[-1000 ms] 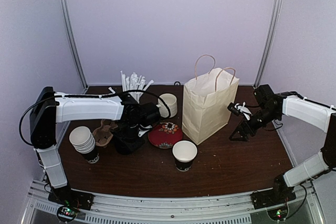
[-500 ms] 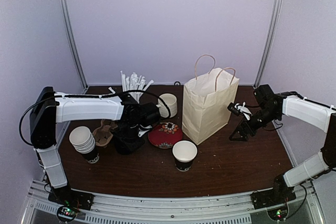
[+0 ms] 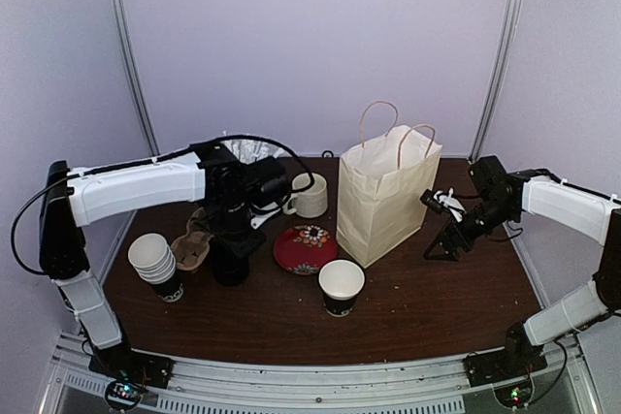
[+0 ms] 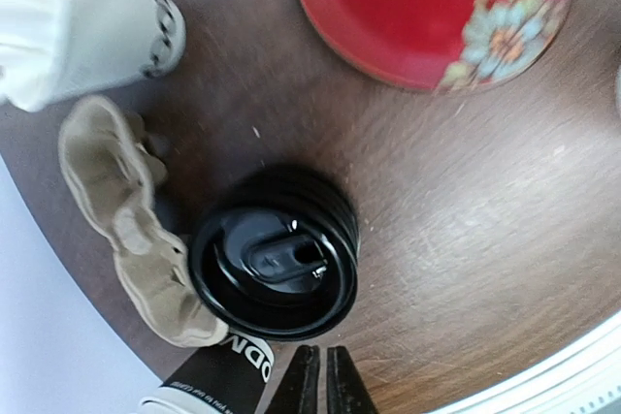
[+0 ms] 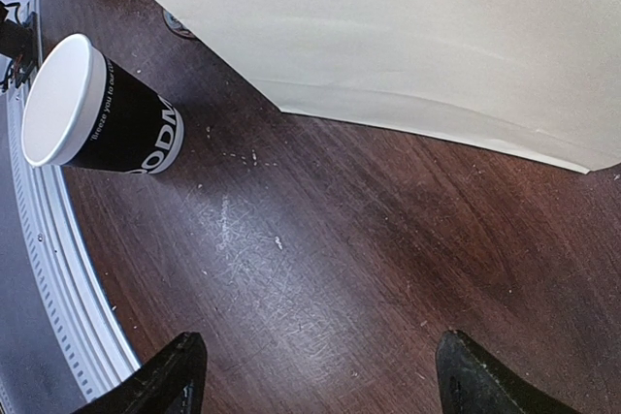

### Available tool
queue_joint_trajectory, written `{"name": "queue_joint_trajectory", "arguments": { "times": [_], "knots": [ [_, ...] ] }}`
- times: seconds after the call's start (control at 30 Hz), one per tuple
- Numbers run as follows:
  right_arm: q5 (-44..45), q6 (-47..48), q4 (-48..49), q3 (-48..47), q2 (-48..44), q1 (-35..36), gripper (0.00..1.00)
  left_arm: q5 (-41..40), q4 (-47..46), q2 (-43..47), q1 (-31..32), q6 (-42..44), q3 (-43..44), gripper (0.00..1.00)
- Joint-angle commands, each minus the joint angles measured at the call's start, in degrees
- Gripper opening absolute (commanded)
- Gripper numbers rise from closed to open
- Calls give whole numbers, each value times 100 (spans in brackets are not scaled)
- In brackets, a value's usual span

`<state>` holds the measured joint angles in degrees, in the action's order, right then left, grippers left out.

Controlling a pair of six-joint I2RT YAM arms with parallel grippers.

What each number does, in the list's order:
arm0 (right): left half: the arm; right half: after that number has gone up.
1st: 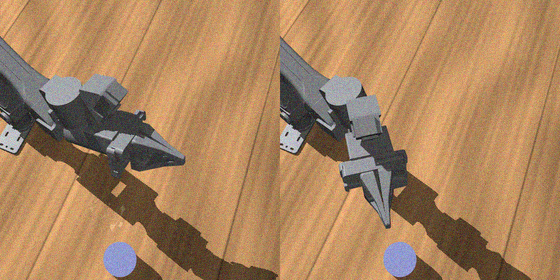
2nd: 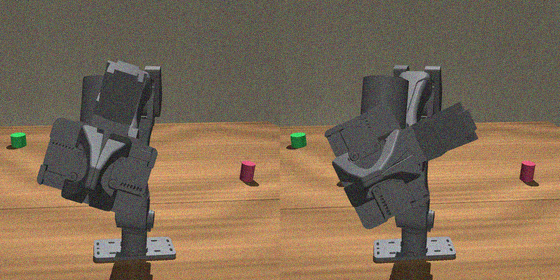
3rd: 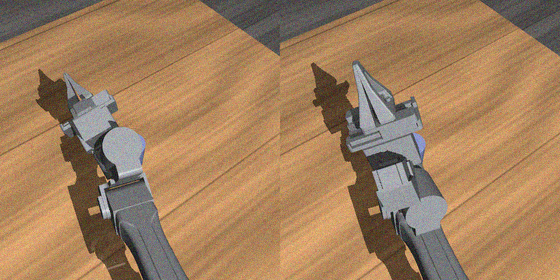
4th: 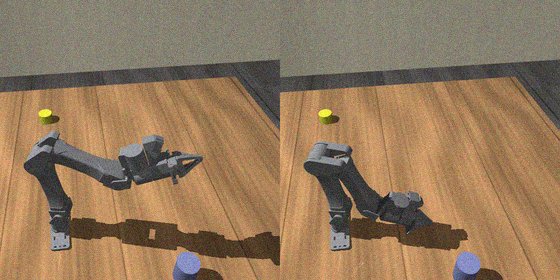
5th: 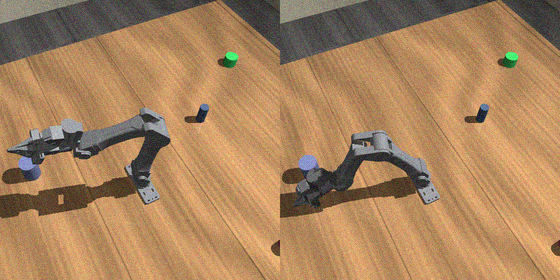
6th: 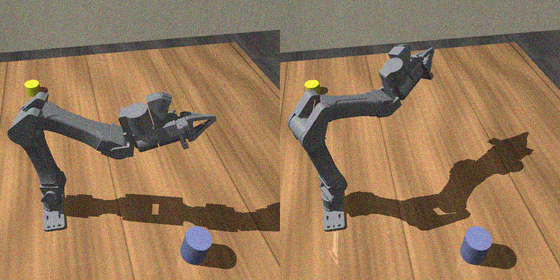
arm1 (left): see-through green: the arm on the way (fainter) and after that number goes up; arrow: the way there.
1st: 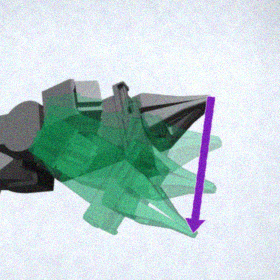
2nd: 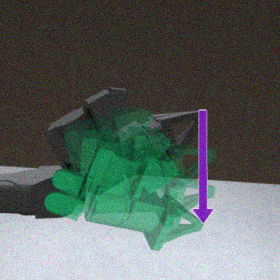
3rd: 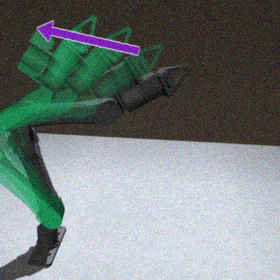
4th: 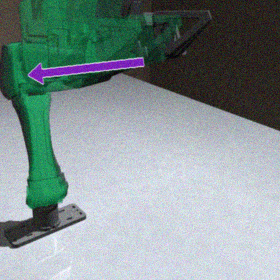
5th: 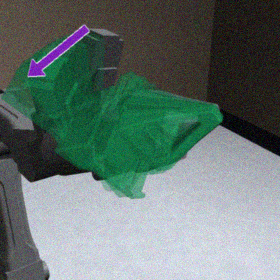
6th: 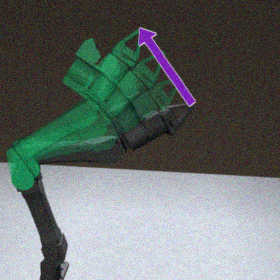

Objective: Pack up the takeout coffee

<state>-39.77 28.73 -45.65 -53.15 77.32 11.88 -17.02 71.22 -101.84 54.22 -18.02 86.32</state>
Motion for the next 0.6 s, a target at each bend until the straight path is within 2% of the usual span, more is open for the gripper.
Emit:
{"name": "queue_joint_trajectory", "arguments": {
  "times": [0.0, 0.1, 0.17, 0.2, 0.27, 0.33, 0.43, 0.57],
  "knots": [
    [-56, -44, -144, -253, -48, 7, 85, 337, 146, 563, 9, 274, 676, 4],
    [-349, -79, -457, -510, -188, 21, 85, 722, -274, 877, 5, 391, 754, 1],
    [-431, -59, -614, -692, -267, 47, 85, 871, -357, 972, 1, 414, 747, 3],
    [-430, -34, -659, -753, -289, 65, 85, 858, -294, 938, 1, 439, 742, 7],
    [-409, -68, -594, -726, -297, 82, 85, 658, -186, 848, -1, 505, 556, 27],
    [-472, -154, -460, -627, -285, 99, 85, 357, -295, 789, -34, 489, 102, 39],
    [-499, -216, -240, -417, -296, 137, 85, 340, -613, 689, -142, 337, -430, 46],
    [-310, -144, -134, -234, -301, 153, 85, 321, -837, 431, -140, 169, -650, 47]
  ]
}}
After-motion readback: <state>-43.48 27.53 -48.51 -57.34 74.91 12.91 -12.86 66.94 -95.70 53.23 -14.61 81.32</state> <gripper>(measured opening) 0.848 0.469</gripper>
